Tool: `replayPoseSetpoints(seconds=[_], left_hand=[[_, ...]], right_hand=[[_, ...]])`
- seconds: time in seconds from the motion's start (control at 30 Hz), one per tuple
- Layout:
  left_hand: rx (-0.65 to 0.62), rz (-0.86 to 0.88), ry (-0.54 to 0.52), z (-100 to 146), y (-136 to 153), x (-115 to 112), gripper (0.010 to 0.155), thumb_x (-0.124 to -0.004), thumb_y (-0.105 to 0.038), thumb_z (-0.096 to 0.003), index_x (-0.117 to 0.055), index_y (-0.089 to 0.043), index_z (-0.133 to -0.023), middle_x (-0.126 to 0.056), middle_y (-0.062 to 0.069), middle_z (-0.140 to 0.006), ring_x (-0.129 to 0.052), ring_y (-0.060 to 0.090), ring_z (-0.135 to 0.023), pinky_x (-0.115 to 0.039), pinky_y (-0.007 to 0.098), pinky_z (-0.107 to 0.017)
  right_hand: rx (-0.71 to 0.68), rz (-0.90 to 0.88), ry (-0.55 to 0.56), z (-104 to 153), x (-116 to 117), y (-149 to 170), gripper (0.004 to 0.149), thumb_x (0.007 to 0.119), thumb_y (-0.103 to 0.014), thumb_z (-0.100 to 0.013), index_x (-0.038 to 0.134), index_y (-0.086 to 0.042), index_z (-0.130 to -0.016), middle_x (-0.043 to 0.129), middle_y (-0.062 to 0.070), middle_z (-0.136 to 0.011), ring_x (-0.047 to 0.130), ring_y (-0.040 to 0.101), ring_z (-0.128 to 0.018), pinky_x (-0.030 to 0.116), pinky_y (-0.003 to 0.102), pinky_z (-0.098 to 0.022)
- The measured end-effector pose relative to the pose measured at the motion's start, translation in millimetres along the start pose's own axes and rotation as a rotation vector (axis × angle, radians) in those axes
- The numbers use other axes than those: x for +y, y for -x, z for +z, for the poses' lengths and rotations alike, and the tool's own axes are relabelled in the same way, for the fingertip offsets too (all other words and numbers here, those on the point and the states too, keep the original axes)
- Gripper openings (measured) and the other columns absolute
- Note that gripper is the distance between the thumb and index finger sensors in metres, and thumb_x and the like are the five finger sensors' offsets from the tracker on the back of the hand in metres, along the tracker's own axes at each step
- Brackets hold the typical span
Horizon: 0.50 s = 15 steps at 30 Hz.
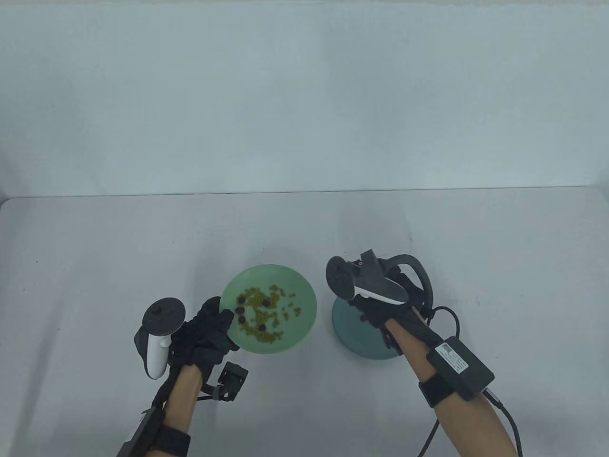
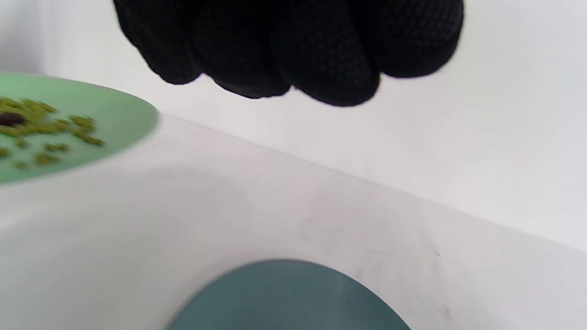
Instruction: Pick cranberries with hand pinch into plate
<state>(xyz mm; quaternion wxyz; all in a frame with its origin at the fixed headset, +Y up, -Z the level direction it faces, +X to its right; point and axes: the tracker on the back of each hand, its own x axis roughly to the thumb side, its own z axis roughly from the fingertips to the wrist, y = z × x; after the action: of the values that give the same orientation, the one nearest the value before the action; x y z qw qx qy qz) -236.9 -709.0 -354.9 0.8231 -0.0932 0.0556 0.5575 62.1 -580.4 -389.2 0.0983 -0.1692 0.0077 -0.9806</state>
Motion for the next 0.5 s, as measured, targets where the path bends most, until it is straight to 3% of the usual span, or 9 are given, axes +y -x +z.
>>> replayPoseSetpoints(seconds=[0.3, 0.5], left_hand=[[-0.001, 0.006, 0.001, 0.3, -0.3, 0.1, 0.058, -0.068, -0.023, -0.0586, -0.048, 0.003, -0.107, -0.083, 0.017, -0.083, -0.11, 0.019, -0.051, -0.095, 0.035, -0.043], [0.003, 0.006, -0.001, 0.4, 0.0, 0.3, 0.058, -0.068, -0.023, -0.0586, -0.048, 0.003, -0.107, -0.083, 0.017, -0.083, -0.11, 0.019, -0.051, -0.095, 0.034, -0.043]], right_hand=[[-0.181, -0.004, 0.021, -4.4, -7.4, -67.1, 0.047, 0.076, -0.049, -0.051, 0.083, -0.022, -0.089, 0.093, -0.012, -0.049, 0.097, 0.007, -0.038, 0.087, 0.032, -0.037], [-0.265, -0.018, 0.0, -5.2, -3.1, -95.7, 0.045, 0.076, -0.047, -0.052, 0.083, -0.023, -0.09, 0.094, -0.012, -0.049, 0.097, 0.007, -0.038, 0.087, 0.032, -0.038]])
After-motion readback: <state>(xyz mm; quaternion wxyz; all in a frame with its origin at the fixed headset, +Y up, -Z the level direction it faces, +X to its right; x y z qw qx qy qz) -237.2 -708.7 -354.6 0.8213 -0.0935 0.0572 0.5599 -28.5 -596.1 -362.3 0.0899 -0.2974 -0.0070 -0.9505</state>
